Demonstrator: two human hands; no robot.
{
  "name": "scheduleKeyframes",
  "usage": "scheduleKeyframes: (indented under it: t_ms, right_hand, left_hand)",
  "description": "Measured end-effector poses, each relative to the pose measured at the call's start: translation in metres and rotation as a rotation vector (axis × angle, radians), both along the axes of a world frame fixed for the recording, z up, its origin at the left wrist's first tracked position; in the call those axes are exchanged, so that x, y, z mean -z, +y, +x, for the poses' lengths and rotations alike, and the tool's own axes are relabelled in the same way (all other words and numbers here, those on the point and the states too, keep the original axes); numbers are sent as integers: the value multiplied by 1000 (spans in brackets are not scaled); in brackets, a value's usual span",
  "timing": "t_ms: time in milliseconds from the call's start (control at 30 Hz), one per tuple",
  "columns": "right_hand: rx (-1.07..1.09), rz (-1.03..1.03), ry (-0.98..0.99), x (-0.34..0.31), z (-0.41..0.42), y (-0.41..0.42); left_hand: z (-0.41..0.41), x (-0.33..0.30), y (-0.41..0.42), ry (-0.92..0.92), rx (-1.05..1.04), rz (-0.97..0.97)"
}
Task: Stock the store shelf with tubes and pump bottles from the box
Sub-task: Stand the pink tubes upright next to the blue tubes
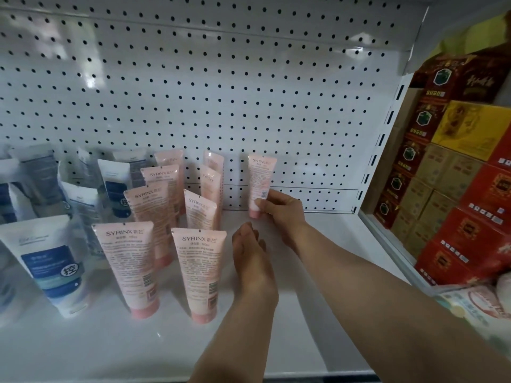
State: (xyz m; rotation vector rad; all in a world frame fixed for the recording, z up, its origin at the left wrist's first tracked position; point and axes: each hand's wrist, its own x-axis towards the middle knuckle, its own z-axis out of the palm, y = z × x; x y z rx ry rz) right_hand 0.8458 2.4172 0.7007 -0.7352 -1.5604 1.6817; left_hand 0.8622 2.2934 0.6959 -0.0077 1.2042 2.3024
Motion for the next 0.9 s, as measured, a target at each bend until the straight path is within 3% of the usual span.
scheduleKeyframes:
  t_ms: [567, 733, 900]
  right_hand:
    - [35, 79, -139, 6, -17, 4]
    - [107, 97, -236, -6, 11, -10]
    - [197, 5, -167, -23, 78, -21]
  left_hand:
    - [0, 1, 0, 94, 27, -85]
    - [4, 1, -1, 179, 42, -179]
    - [15, -6, -6, 249, 121, -356]
